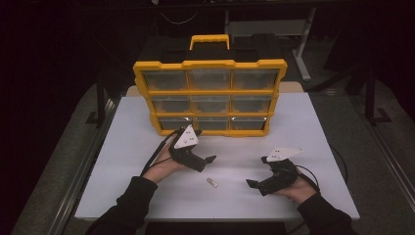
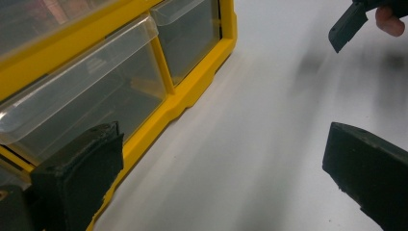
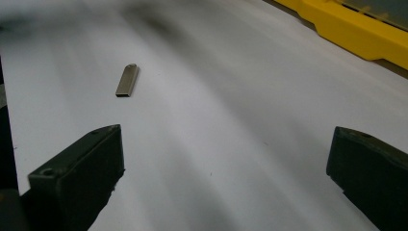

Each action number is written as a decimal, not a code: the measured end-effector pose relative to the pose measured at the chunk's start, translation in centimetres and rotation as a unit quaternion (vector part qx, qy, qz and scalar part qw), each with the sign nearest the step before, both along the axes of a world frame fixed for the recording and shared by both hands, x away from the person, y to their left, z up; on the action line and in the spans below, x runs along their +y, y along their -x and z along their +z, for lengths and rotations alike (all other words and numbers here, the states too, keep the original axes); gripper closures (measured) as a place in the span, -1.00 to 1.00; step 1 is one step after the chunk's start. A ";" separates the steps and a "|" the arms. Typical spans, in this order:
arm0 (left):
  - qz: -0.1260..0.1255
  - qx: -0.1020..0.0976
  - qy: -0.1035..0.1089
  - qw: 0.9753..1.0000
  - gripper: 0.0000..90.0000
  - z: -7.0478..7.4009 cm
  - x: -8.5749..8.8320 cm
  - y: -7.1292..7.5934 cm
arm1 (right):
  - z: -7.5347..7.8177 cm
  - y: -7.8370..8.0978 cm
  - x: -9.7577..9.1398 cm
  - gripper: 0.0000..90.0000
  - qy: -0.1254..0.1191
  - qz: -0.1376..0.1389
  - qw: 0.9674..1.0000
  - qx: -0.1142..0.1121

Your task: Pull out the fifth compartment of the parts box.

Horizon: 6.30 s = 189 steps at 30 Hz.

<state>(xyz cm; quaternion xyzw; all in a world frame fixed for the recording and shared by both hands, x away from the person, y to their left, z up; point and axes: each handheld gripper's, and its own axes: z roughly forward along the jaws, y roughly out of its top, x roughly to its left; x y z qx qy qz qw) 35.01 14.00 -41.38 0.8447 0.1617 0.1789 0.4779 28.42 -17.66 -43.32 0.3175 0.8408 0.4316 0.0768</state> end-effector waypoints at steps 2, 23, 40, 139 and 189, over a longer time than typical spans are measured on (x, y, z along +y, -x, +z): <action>0.000 -0.003 0.000 1.000 -0.99 0.1 0.0 0.0 | 0.0 0.0 0.0 -1.00 -0.001 0.001 1.000 -0.001; -0.005 -0.047 -0.016 0.999 -0.99 0.2 -0.2 0.5 | 0.0 0.0 0.0 -1.00 0.000 0.004 1.000 -0.003; -0.013 -0.082 -0.045 0.996 -0.99 0.0 -0.6 0.9 | 0.1 0.1 0.0 -1.00 -0.001 0.005 1.000 -0.003; -0.018 -0.313 -0.214 0.925 -0.99 -1.4 -1.7 3.3 | 0.1 0.1 0.0 -1.00 -0.002 0.005 1.000 -0.002; -0.014 -0.427 -0.310 0.849 -0.99 -2.0 -1.7 3.9 | 0.1 0.1 0.0 -1.00 -0.002 0.007 1.000 -0.003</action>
